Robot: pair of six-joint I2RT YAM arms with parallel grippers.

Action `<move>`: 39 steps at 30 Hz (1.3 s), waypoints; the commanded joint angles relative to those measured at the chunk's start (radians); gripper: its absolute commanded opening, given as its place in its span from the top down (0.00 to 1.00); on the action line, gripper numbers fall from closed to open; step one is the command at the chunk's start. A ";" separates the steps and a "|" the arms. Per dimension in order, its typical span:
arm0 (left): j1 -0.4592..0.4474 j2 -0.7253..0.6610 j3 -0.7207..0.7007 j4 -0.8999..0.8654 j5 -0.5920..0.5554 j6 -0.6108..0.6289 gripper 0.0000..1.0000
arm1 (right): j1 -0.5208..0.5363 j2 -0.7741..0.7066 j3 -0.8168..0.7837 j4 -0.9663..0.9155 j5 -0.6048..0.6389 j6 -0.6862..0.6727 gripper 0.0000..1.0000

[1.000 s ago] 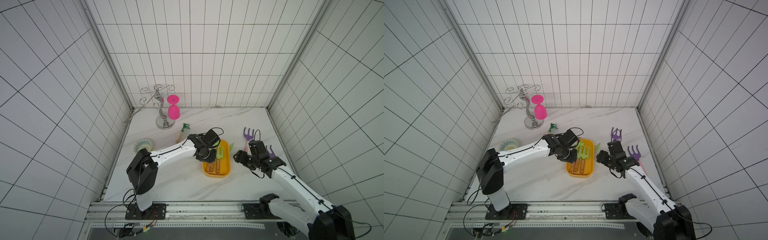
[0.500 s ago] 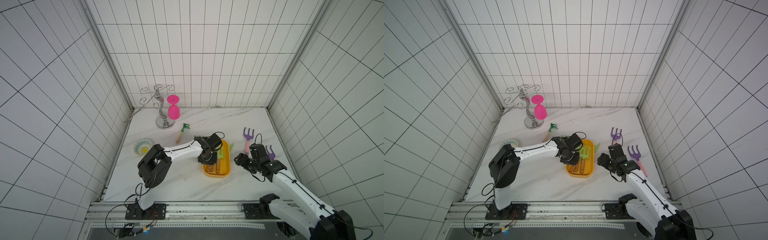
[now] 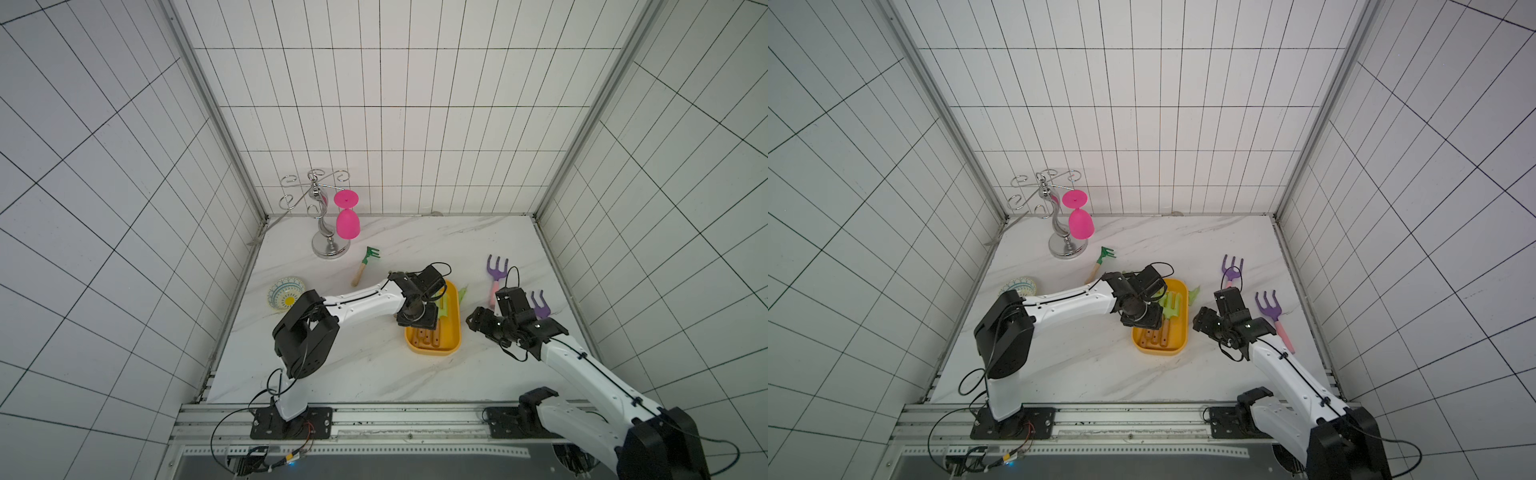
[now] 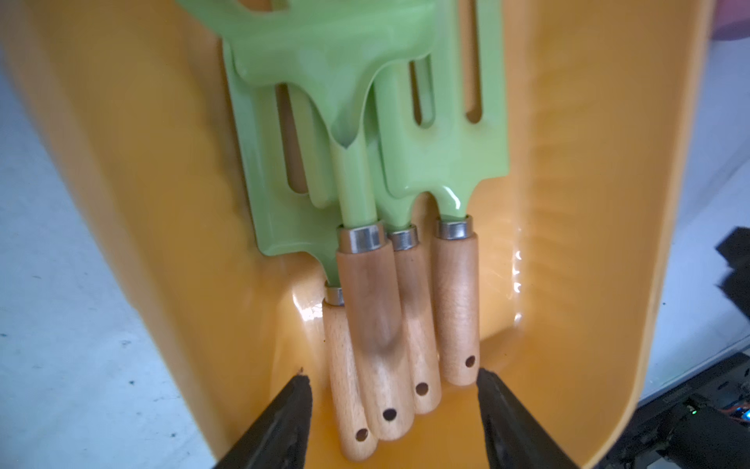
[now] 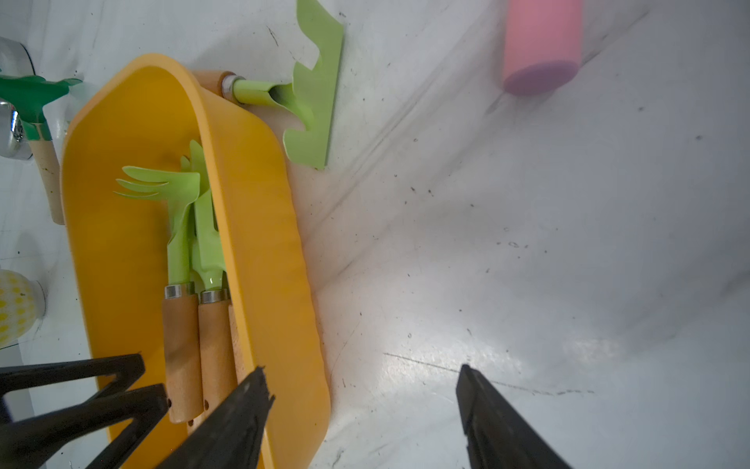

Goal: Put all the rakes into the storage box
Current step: Place the rake in the storage box, then pick up the rake at the center of the board.

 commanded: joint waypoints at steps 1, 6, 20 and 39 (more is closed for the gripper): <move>-0.001 -0.106 0.067 -0.055 -0.127 0.046 0.30 | -0.011 0.026 0.014 0.002 0.003 -0.030 0.24; 0.093 -0.225 0.048 -0.094 -0.208 0.095 0.29 | -0.011 0.063 0.051 -0.001 -0.021 -0.057 0.24; 0.274 -0.084 -0.125 0.054 -0.061 0.170 0.31 | -0.011 0.130 0.159 -0.107 -0.042 -0.136 0.24; 0.272 0.114 -0.109 0.115 -0.090 0.142 0.34 | -0.011 0.117 0.120 -0.119 -0.031 -0.126 0.24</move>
